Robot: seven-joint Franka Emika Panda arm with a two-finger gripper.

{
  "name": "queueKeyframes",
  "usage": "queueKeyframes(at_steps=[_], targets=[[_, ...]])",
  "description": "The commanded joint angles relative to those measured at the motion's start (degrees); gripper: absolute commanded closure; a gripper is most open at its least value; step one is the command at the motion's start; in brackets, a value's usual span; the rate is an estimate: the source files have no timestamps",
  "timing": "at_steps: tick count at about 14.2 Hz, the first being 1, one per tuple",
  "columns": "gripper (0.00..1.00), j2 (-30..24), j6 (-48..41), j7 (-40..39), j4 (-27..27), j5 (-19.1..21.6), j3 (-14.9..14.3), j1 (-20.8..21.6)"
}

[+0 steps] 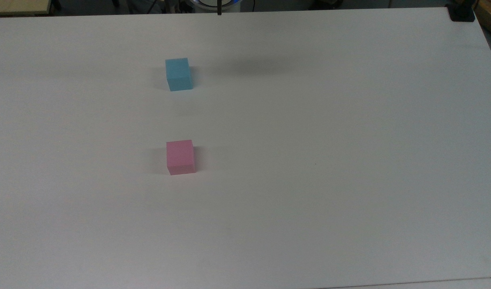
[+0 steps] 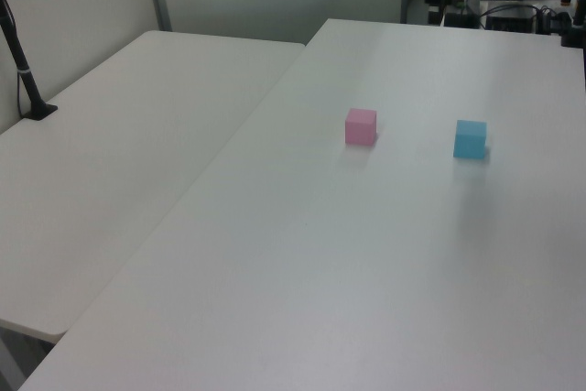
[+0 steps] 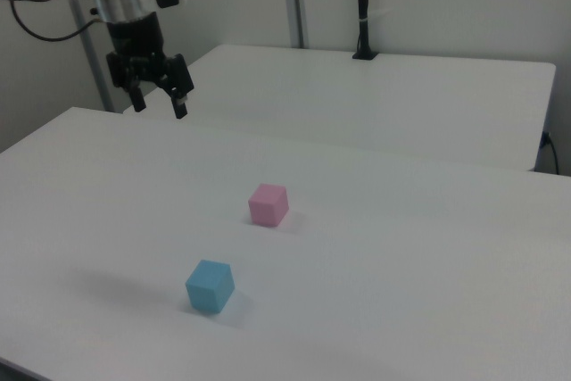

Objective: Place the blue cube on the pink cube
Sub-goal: 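Move the open gripper toward the light-blue cube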

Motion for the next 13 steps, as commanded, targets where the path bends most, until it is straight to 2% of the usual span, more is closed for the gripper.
queueKeyframes(at_steps=[1, 3, 5, 7, 10, 13], targets=[[0.0, -11.74, 1.22, -5.42, -12.01, 2.54, -0.61, -0.27], [0.0, -14.75, 0.7, -6.49, -15.19, 2.63, -0.61, -0.27], [0.0, -15.2, 0.17, -7.62, -15.47, 2.55, -0.7, -1.05], [0.0, -15.28, -1.32, -14.89, -15.47, 2.28, -0.61, -5.17], [0.0, -15.11, -0.98, -18.87, -15.73, 1.14, -0.61, -9.57], [0.0, -15.28, -0.54, -18.8, -17.65, 0.96, -0.61, -8.98]])
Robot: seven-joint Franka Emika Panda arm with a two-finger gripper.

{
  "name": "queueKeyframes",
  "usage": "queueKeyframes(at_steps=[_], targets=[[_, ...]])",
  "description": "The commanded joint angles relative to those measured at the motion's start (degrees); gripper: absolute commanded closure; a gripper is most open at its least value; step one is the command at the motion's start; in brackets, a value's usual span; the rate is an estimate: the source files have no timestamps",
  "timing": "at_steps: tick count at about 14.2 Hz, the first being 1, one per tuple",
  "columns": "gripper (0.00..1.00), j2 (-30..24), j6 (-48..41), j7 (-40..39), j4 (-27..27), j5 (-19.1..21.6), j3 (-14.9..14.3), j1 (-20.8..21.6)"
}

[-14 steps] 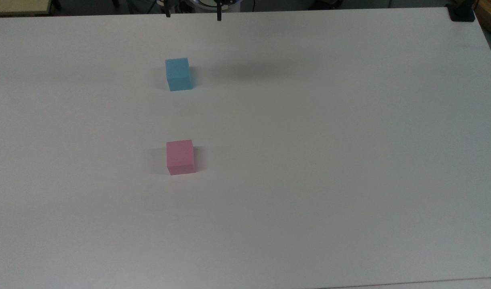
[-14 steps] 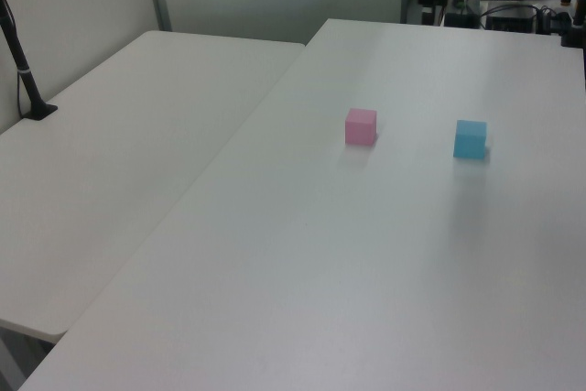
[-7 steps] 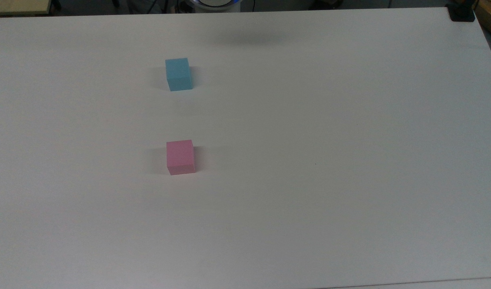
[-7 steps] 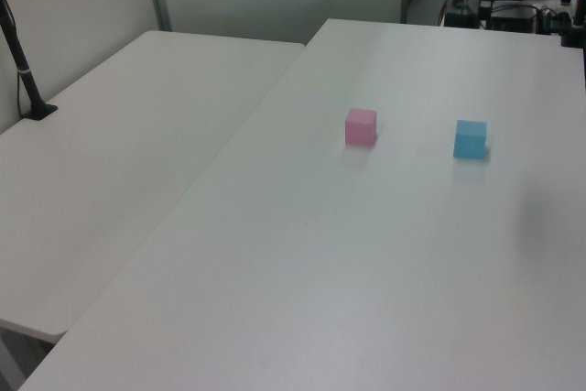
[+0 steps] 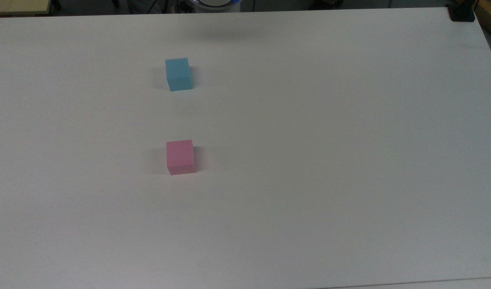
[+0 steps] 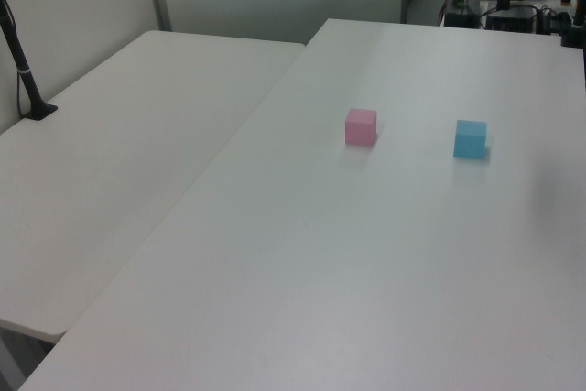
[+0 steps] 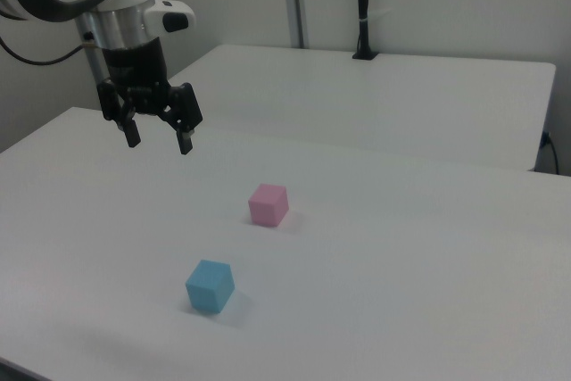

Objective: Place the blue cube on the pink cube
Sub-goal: 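Move the open gripper toward the light-blue cube, then lower the gripper around the light-blue cube and close it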

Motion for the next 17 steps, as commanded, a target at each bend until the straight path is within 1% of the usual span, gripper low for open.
queueKeyframes(at_steps=[1, 5, 7, 10, 12, 16, 17], targets=[[0.0, -1.77, 1.96, -0.75, -5.24, -0.44, 0.24, 1.0], [0.0, -3.62, 8.64, -0.57, -13.41, -0.44, 0.41, 1.0], [0.0, -3.71, 15.82, -0.49, -19.38, -0.44, 0.5, 1.09], [0.0, -2.93, 29.87, -0.49, -29.4, -0.53, 0.5, 1.26], [0.0, -1.35, 34.04, -0.49, -31.62, -0.62, 0.5, 1.26], [0.0, 5.5, 41.25, -0.4, -32.16, -0.71, 0.5, 1.18], [0.0, 6.91, 42.13, -0.4, -32.07, -1.58, 0.41, 0.83]])
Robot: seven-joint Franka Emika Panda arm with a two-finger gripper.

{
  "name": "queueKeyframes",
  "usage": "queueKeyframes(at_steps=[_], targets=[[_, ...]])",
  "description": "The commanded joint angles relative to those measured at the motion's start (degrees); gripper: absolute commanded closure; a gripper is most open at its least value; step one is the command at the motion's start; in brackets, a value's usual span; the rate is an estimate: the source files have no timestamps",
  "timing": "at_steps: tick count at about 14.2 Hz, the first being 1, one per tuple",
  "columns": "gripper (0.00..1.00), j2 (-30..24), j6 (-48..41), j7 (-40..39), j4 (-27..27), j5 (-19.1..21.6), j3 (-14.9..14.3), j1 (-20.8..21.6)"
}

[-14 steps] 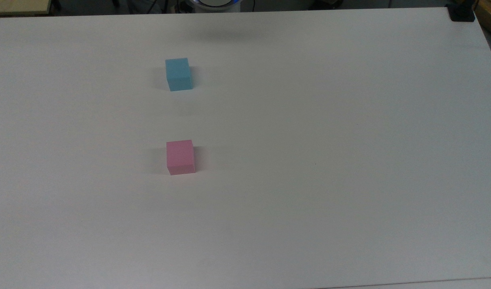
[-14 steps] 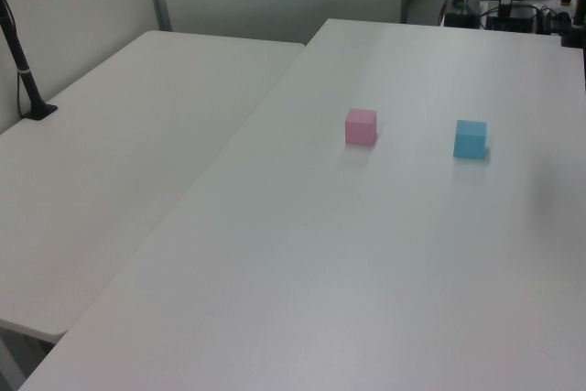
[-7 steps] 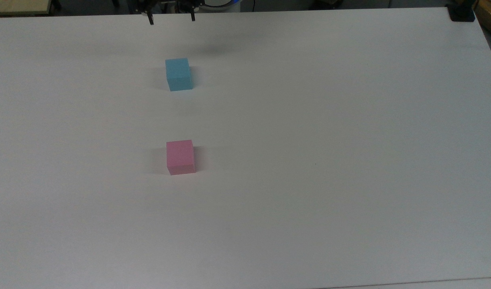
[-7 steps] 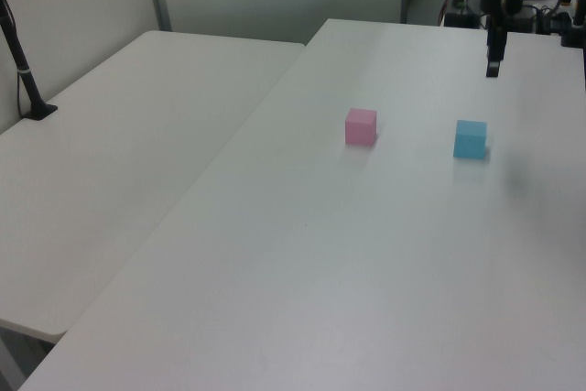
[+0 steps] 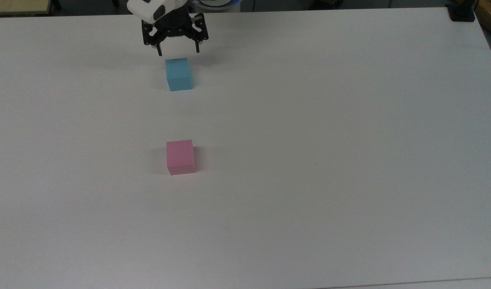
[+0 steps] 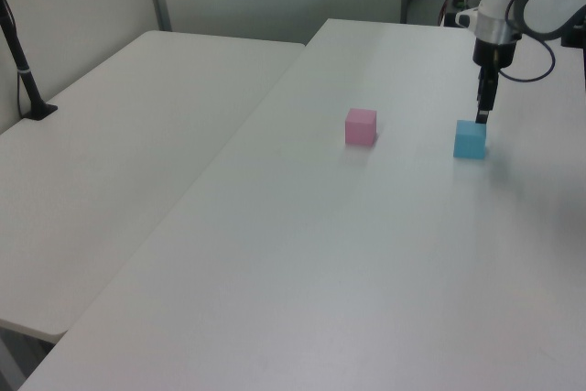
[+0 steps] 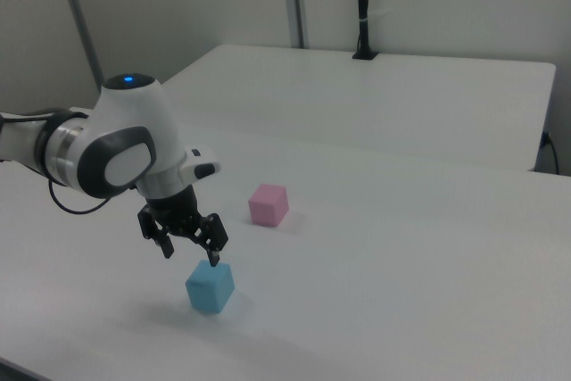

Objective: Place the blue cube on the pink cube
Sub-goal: 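Lower the gripper around the light-blue cube and close it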

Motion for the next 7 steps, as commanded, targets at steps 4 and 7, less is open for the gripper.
queueKeyframes(at_steps=[4, 7], targets=[[0.0, 6.06, 5.03, -0.3, 0.22, -2.55, -0.22, -0.26], [0.0, 7.64, 5.73, -0.3, 0.31, -2.73, -0.22, -0.26]])
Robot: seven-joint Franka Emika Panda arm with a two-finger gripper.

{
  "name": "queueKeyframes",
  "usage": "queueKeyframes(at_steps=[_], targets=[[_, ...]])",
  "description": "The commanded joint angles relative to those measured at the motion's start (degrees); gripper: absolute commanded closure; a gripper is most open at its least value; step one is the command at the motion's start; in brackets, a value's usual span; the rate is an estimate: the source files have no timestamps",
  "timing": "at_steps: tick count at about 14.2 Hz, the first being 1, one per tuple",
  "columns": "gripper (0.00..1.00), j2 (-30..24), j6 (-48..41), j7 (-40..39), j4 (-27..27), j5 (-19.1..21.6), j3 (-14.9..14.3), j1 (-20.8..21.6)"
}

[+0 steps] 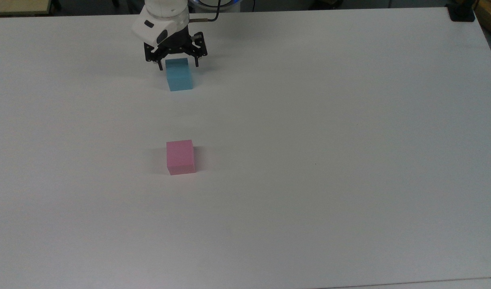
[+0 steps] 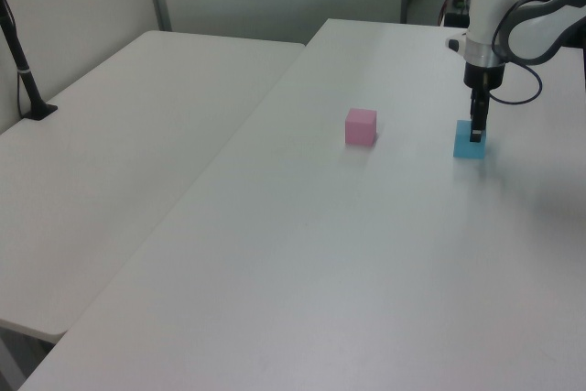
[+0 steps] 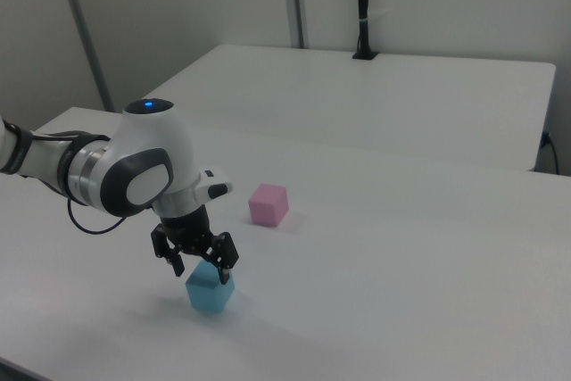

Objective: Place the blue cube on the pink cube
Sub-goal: 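Lower the gripper around the light-blue cube and close it, then lift the light-blue cube up off the table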

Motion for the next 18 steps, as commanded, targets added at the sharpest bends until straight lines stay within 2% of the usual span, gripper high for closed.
queueKeyframes(at_steps=[1, 3, 5, 7, 8, 10, 11, 14, 18], targets=[[0.0, 1.99, 2.88, -0.3, 0.25, -1.18, -0.15, -0.13], [0.02, 3.83, 4.29, -0.3, 0.25, -1.71, -0.24, -0.13], [0.09, 3.93, 4.65, -0.3, 0.16, -1.89, -0.24, -0.13], [0.3, 4.1, 4.65, -0.39, 0.16, -2.23, -0.15, -0.3], [0.49, 4.45, 4.65, -0.39, 0.16, -2.5, -0.24, -0.3], [0.64, 4.2, 4.56, -0.39, 0.16, -2.5, -0.24, -0.39], [0.67, 4.11, 4.39, -0.39, 0.16, -2.5, -0.24, -0.39], [0.67, 0.96, -0.08, -0.39, 0.51, -2.5, -0.24, -0.48], [0.67, -1.69, -8.78, -0.3, 5.16, -2.5, -0.15, 0.22]])
